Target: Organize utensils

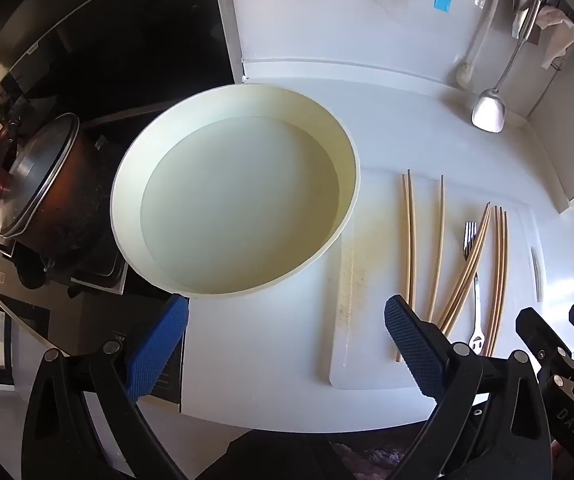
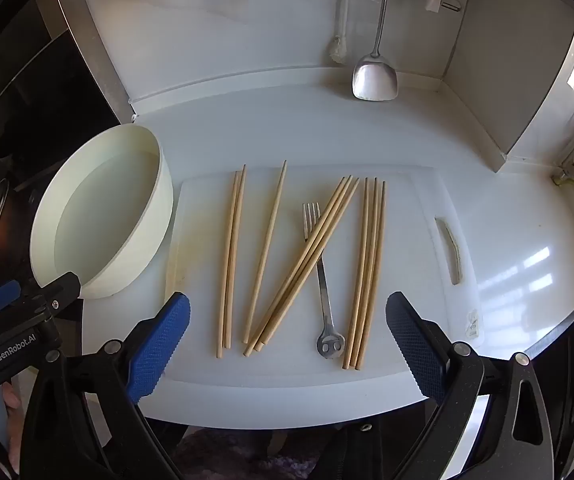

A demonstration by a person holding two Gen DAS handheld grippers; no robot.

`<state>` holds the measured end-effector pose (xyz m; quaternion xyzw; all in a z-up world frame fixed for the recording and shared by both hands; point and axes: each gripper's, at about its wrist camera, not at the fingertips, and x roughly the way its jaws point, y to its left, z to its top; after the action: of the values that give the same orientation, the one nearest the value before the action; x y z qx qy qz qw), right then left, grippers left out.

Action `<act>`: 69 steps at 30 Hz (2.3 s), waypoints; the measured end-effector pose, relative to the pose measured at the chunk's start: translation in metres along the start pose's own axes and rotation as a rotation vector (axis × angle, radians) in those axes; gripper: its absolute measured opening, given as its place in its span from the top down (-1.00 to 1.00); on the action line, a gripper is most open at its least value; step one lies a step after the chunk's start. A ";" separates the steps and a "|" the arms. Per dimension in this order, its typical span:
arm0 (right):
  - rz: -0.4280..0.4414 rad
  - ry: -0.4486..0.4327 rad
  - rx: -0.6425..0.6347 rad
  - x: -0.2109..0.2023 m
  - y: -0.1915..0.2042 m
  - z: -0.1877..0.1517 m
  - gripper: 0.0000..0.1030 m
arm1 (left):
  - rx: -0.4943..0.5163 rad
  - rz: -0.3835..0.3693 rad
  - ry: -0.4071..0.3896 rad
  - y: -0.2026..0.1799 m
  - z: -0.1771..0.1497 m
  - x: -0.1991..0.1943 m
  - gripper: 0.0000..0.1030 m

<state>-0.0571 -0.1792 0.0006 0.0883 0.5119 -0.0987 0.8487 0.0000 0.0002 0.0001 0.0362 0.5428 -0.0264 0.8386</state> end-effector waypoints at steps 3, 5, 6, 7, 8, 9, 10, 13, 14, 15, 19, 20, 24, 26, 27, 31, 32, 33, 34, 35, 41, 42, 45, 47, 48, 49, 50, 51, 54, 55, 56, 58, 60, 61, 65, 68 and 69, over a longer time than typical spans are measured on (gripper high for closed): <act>0.002 0.001 0.001 0.000 0.000 0.000 -0.82 | 0.000 0.003 0.000 0.000 0.000 0.000 -0.88; 0.001 0.002 0.001 0.000 0.000 0.000 -0.82 | -0.002 0.004 0.000 0.000 0.000 0.000 -0.88; 0.002 0.002 0.001 0.000 0.000 0.000 -0.82 | -0.003 0.005 0.001 0.000 0.000 0.001 -0.88; 0.002 0.002 0.001 0.000 0.001 0.000 -0.82 | -0.004 0.005 0.002 0.000 0.000 0.001 -0.88; 0.002 0.003 0.000 0.000 0.001 0.000 -0.82 | -0.004 0.003 0.005 0.000 0.000 0.002 -0.88; 0.002 0.005 0.000 0.000 0.001 0.000 -0.82 | -0.002 0.000 0.008 -0.003 0.001 0.000 -0.88; 0.004 0.005 0.001 0.000 0.000 0.000 -0.82 | -0.001 0.001 0.010 -0.003 0.001 0.000 -0.88; 0.003 0.005 0.001 0.000 0.001 0.000 -0.82 | -0.001 0.001 0.008 -0.005 0.001 -0.001 -0.88; 0.004 0.005 0.001 0.000 0.001 0.000 -0.82 | -0.001 0.000 0.007 -0.005 0.000 -0.001 -0.88; 0.004 0.005 0.001 0.001 0.001 0.000 -0.82 | -0.002 0.000 0.007 -0.004 0.000 -0.001 -0.88; 0.003 0.004 0.001 0.001 0.002 0.000 -0.82 | 0.000 -0.004 0.011 -0.004 -0.002 -0.001 -0.88; 0.003 0.004 0.001 0.001 0.002 0.000 -0.82 | 0.001 -0.005 0.012 -0.003 -0.001 -0.001 -0.88; 0.003 0.005 0.001 0.001 0.002 0.000 -0.82 | 0.001 -0.004 0.012 -0.003 0.002 0.002 -0.88; 0.003 0.007 0.001 0.001 0.002 0.000 -0.82 | 0.000 -0.003 0.012 -0.003 0.003 0.003 -0.88; 0.003 0.007 0.002 0.000 0.004 0.001 -0.82 | 0.000 -0.003 0.013 -0.003 0.003 0.003 -0.88; 0.003 0.008 0.001 0.001 0.002 0.000 -0.82 | 0.001 -0.003 0.012 -0.003 0.003 0.003 -0.88; 0.003 0.008 0.002 0.001 0.002 0.000 -0.82 | 0.000 -0.003 0.012 -0.003 0.003 0.003 -0.88; 0.002 0.008 0.002 0.000 0.002 0.000 -0.82 | 0.000 -0.003 0.012 -0.003 0.003 0.003 -0.88; 0.002 0.008 0.002 0.000 0.002 0.000 -0.82 | 0.000 -0.003 0.012 -0.003 0.003 0.004 -0.88; 0.002 0.008 0.002 0.001 0.002 0.000 -0.82 | 0.000 -0.003 0.012 -0.003 0.003 0.003 -0.88; 0.004 0.012 -0.001 0.004 0.004 0.004 -0.82 | -0.003 0.000 0.011 -0.002 0.003 0.004 -0.88; 0.005 0.014 -0.002 0.003 0.005 0.004 -0.82 | -0.004 0.000 0.012 -0.002 0.004 0.005 -0.88; 0.005 0.014 -0.004 0.006 0.005 0.003 -0.82 | -0.005 0.001 0.013 -0.001 0.004 0.007 -0.88; 0.005 0.015 -0.004 0.006 0.005 0.003 -0.82 | -0.005 0.002 0.013 -0.002 0.004 0.008 -0.88; 0.005 0.015 -0.005 0.006 0.005 0.003 -0.82 | -0.005 0.002 0.013 -0.002 0.004 0.007 -0.88; 0.005 0.015 -0.005 0.006 0.005 0.003 -0.82 | -0.005 0.001 0.012 -0.001 0.004 0.007 -0.88; 0.005 0.016 -0.005 0.006 0.005 0.003 -0.82 | -0.005 0.002 0.013 -0.001 0.004 0.007 -0.88; 0.005 0.015 -0.005 0.006 0.005 0.003 -0.82 | -0.005 0.001 0.013 -0.001 0.004 0.007 -0.88; 0.004 0.015 -0.004 0.006 0.005 0.003 -0.82 | -0.003 0.001 0.010 -0.001 0.003 0.006 -0.88; 0.004 0.015 -0.004 0.006 0.005 0.003 -0.82 | -0.002 0.001 0.009 -0.001 0.003 0.006 -0.88; 0.005 0.016 -0.005 0.006 0.005 0.003 -0.82 | -0.001 0.001 0.009 -0.001 0.002 0.006 -0.88; 0.005 0.016 -0.005 0.006 0.004 0.003 -0.82 | 0.000 0.002 0.009 -0.001 0.002 0.006 -0.88; 0.004 0.016 -0.005 0.006 0.004 0.002 -0.82 | 0.000 0.002 0.009 -0.001 0.002 0.006 -0.88; 0.004 0.015 -0.005 0.006 0.004 0.002 -0.82 | 0.000 0.002 0.009 -0.001 0.002 0.006 -0.88; 0.005 0.016 -0.005 0.006 0.004 0.002 -0.82 | 0.000 0.002 0.010 -0.001 0.003 0.006 -0.88; 0.005 0.016 -0.006 0.006 0.004 0.002 -0.82 | 0.000 0.001 0.010 -0.001 0.002 0.006 -0.88; 0.005 0.016 -0.006 0.006 0.003 0.002 -0.82 | -0.002 0.002 0.010 -0.001 0.002 0.006 -0.88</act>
<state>-0.0517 -0.1768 -0.0039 0.0880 0.5187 -0.0943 0.8452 0.0045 -0.0009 -0.0040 0.0363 0.5471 -0.0251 0.8359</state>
